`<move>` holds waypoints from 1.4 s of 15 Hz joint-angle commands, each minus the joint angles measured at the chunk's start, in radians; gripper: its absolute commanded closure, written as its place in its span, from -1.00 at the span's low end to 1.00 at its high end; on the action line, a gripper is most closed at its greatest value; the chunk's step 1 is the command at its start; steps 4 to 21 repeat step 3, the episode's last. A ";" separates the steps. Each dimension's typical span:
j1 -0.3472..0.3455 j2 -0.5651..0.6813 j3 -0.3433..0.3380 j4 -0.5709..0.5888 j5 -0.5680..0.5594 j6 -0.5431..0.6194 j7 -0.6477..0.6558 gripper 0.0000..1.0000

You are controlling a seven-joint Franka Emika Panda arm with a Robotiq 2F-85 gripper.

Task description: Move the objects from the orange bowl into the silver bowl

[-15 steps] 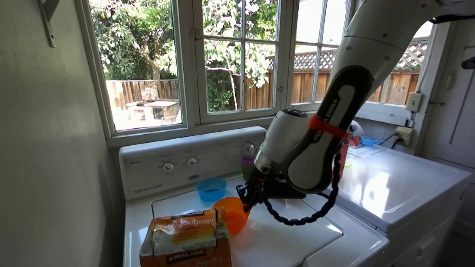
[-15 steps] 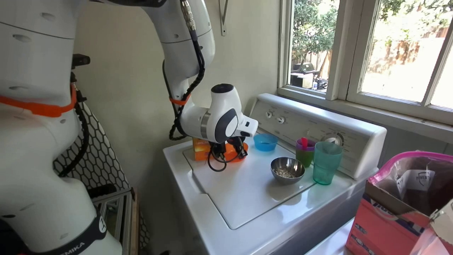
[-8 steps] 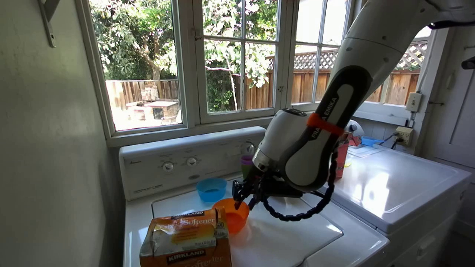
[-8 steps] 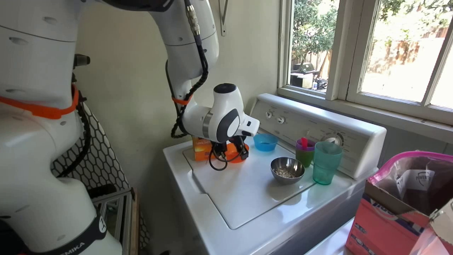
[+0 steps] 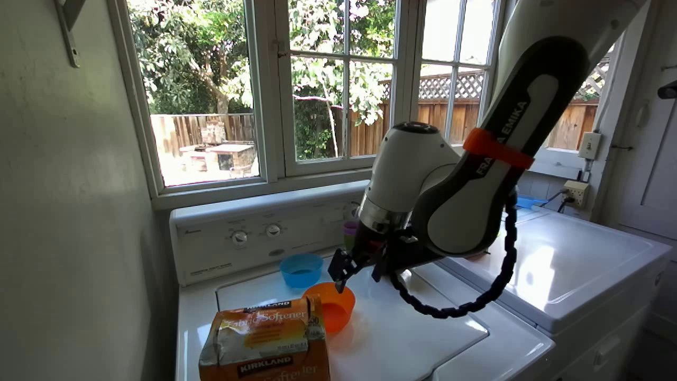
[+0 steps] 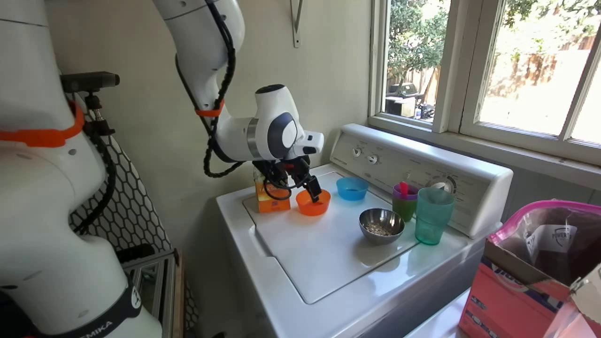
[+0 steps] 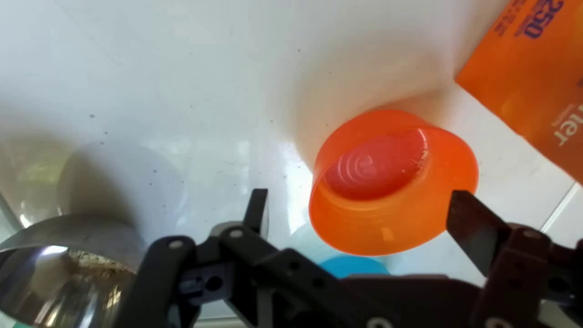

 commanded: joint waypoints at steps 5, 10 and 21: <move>0.005 -0.035 0.004 -0.012 0.000 -0.005 0.004 -1.00; 0.005 -0.035 0.004 -0.012 0.000 -0.005 0.004 -1.00; 0.005 -0.035 0.004 -0.012 0.000 -0.005 0.004 -1.00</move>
